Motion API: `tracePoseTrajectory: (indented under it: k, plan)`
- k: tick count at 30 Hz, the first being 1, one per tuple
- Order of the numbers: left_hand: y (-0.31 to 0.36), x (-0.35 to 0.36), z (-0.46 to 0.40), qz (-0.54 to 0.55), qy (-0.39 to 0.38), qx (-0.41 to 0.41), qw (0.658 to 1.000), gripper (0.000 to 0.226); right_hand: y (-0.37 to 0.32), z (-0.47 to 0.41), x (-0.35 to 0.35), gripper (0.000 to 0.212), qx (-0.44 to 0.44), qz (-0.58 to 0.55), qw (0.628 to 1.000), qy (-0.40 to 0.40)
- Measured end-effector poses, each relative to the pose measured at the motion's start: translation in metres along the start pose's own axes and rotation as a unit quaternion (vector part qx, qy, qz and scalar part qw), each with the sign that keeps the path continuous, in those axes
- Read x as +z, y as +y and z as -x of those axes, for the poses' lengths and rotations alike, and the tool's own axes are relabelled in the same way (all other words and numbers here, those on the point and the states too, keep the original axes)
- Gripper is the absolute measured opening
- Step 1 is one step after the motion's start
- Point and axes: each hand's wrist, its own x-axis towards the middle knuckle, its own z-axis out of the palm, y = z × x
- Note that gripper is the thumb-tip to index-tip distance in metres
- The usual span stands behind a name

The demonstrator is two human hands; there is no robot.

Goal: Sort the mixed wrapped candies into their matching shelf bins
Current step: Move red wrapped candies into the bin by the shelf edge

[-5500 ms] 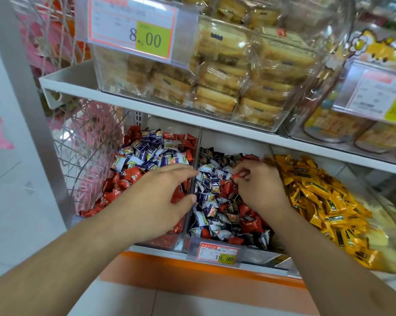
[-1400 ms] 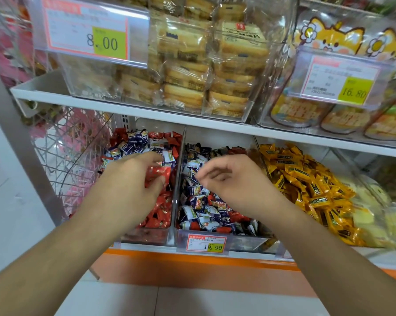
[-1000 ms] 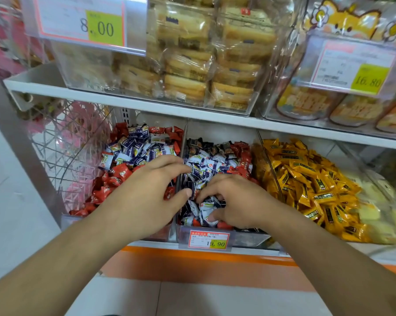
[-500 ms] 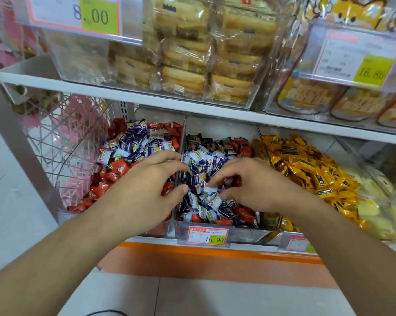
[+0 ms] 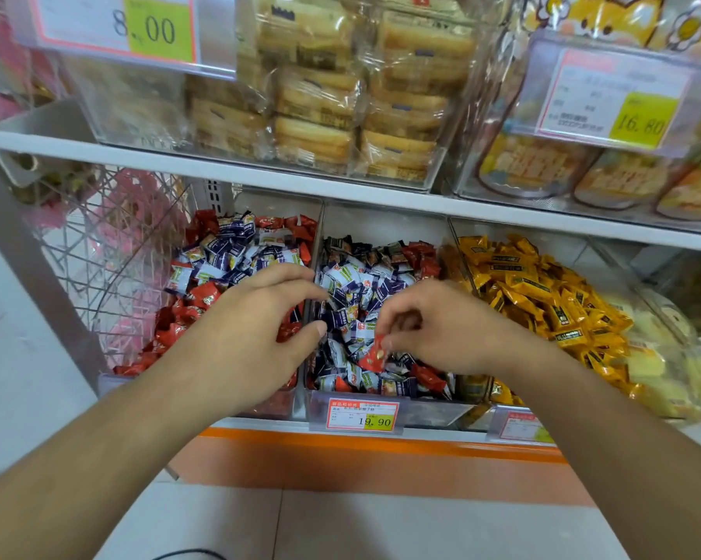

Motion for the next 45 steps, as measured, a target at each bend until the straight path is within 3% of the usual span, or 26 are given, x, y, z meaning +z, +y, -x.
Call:
tracePoseTrajectory:
  k: [5,9,12,15,17,19,29,38,42,45]
  plan:
    - [0.009,-0.009,-0.002,0.062,0.036,0.003,0.997,0.043,-0.027,0.000,-0.003,0.006,-0.065,-0.214,0.969,0.107]
    - [0.013,-0.017,0.002,0.099,0.075,-0.026,0.992,0.022,-0.042,-0.001,0.005,0.010,-0.069,-0.334,0.933,0.119]
    - [0.004,-0.025,0.004,0.053,0.112,-0.077,0.989,0.014,-0.033,-0.006,0.009,0.016,-0.047,-0.284,0.951,0.114]
    - [-0.006,-0.026,0.005,-0.019,0.075,-0.115,0.990,0.038,-0.018,-0.008,0.017,0.022,-0.043,-0.123,0.991,0.039]
    - [-0.004,-0.025,0.006,-0.024,0.048,-0.100,0.994,0.052,-0.014,-0.007,0.025,0.026,-0.034,-0.074,0.996,-0.023]
    - [0.000,-0.021,0.005,-0.023,0.027,-0.069,0.997,0.051,-0.011,-0.009,0.031,0.028,-0.035,-0.044,0.997,-0.051]
    - [-0.001,-0.006,0.002,-0.007,-0.004,-0.027,1.000,0.043,-0.003,-0.019,0.037,0.023,-0.048,-0.054,0.992,-0.101]
    - [-0.003,-0.005,0.000,0.002,0.017,-0.012,1.000,0.039,-0.002,-0.020,0.028,0.022,-0.027,-0.075,0.996,-0.037]
    - [0.001,-0.009,0.000,0.038,0.040,-0.015,0.998,0.038,-0.014,-0.014,0.014,0.014,-0.031,-0.160,0.986,0.042]
    - [0.008,-0.012,0.002,0.090,0.041,-0.024,0.995,0.041,-0.032,-0.010,0.011,0.008,-0.043,-0.272,0.955,0.107]
